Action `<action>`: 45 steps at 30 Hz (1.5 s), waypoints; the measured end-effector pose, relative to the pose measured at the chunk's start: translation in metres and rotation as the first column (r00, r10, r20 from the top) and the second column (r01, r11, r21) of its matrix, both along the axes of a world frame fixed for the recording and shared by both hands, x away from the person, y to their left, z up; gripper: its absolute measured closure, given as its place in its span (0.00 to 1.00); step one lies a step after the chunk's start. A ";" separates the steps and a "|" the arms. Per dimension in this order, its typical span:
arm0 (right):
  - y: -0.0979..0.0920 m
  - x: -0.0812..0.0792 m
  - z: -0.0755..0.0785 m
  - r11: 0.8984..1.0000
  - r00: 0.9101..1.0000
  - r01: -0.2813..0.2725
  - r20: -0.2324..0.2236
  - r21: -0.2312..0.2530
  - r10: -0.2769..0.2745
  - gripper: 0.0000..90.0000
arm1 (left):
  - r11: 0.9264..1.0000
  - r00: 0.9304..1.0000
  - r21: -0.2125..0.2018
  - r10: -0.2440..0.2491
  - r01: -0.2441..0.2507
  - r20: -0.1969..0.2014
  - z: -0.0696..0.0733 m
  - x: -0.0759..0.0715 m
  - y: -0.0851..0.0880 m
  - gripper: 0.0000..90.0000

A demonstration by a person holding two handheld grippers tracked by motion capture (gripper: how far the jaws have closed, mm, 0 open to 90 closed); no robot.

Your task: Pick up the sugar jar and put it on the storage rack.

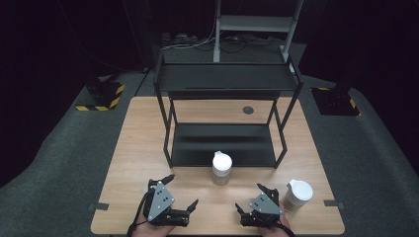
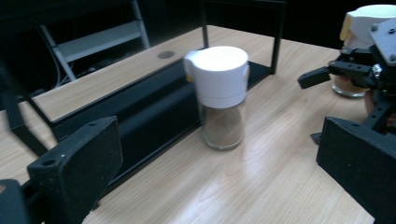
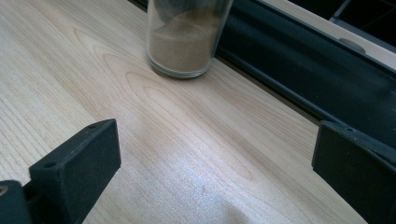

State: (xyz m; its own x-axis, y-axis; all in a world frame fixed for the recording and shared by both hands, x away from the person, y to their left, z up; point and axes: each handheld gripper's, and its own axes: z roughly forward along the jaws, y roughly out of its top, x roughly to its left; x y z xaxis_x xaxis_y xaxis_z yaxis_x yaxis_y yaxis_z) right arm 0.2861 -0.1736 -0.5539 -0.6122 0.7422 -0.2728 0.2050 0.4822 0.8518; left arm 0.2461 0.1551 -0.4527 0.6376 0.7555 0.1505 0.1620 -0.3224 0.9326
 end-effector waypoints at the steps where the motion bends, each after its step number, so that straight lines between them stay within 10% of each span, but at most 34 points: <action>1: 0.000 0.000 0.000 1.000 1.000 -0.001 -0.001 0.001 0.001 0.00 | 1.000 1.000 0.000 0.005 -0.005 0.001 0.001 0.000 0.002 0.00; 21: 0.000 0.000 0.000 1.000 1.000 -0.001 -0.007 0.006 0.001 0.00 | 0.993 0.993 -0.020 0.118 -0.117 0.016 0.003 -0.008 0.051 0.00; 45: -0.001 0.000 0.000 1.000 1.000 -0.002 -0.006 0.012 0.002 0.00 | 0.990 0.990 -0.018 0.139 -0.139 -0.022 -0.019 -0.008 0.064 0.00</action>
State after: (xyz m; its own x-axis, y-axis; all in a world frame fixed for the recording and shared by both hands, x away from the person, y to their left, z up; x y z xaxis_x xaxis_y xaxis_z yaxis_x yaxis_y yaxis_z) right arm 0.2863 -0.1746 -0.5536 -0.6153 0.7441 -0.2602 0.2093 0.4725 0.8561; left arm 0.2382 0.2188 -0.4720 0.5289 0.8397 0.1228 0.2234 -0.2774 0.9344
